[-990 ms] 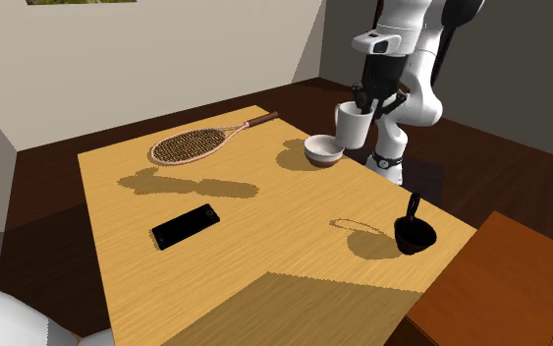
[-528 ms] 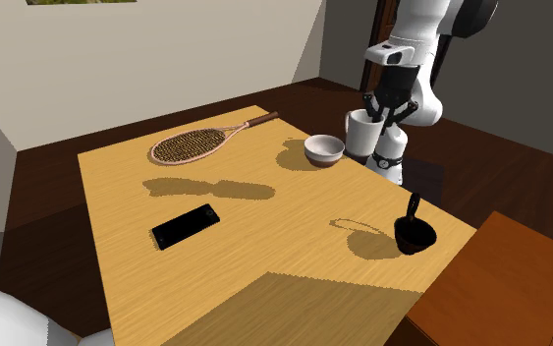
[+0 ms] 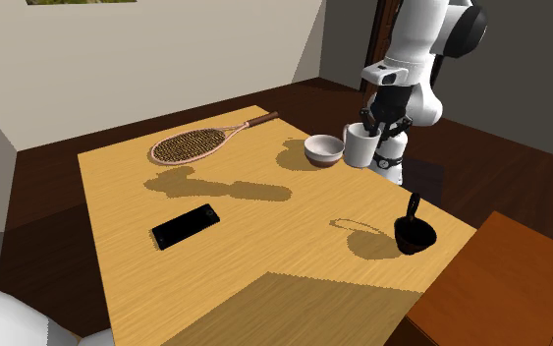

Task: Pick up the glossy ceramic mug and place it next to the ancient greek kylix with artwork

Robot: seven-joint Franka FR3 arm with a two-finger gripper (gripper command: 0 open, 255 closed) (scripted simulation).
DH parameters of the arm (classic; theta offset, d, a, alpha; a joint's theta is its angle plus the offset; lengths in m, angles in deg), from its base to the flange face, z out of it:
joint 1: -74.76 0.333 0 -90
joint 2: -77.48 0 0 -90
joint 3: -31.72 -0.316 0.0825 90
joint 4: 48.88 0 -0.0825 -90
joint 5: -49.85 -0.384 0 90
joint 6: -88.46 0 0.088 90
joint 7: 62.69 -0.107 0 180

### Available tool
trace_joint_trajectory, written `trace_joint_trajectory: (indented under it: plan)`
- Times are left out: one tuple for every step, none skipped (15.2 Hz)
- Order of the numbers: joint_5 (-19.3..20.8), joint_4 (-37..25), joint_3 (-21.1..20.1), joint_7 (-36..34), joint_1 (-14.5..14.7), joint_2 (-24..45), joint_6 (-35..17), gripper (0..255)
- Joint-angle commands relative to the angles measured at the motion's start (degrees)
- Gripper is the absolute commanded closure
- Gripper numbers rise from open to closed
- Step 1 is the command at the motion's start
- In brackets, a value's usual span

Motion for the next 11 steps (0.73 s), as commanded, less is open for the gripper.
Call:
trace_joint_trajectory:
  plan:
    - [0.07,1.45,0.08,-0.11,-0.01,0.33,-1.82,255]
    - [0.12,2.18,0.13,-0.15,-0.03,0.39,-2.61,255]
    - [0.17,2.90,0.17,-0.19,-0.04,0.47,-3.40,255]
    - [0.22,3.61,0.21,-0.24,-0.06,0.56,-4.20,255]
    - [0.26,4.31,0.25,-0.28,-0.08,0.67,-5.01,255]
    - [0.31,5.00,0.30,-0.32,-0.09,0.79,-5.82,255]
    - [0.36,5.68,0.34,-0.37,-0.11,0.93,-6.64,255]
    - [0.42,6.35,0.39,-0.41,-0.13,1.09,-7.46,255]
    - [0.47,7.01,0.43,-0.45,-0.15,1.26,-8.30,255]
    - [0.52,7.66,0.48,-0.50,-0.17,1.45,-9.13,255]
    - [0.58,8.30,0.53,-0.54,-0.18,1.66,-9.98,255]
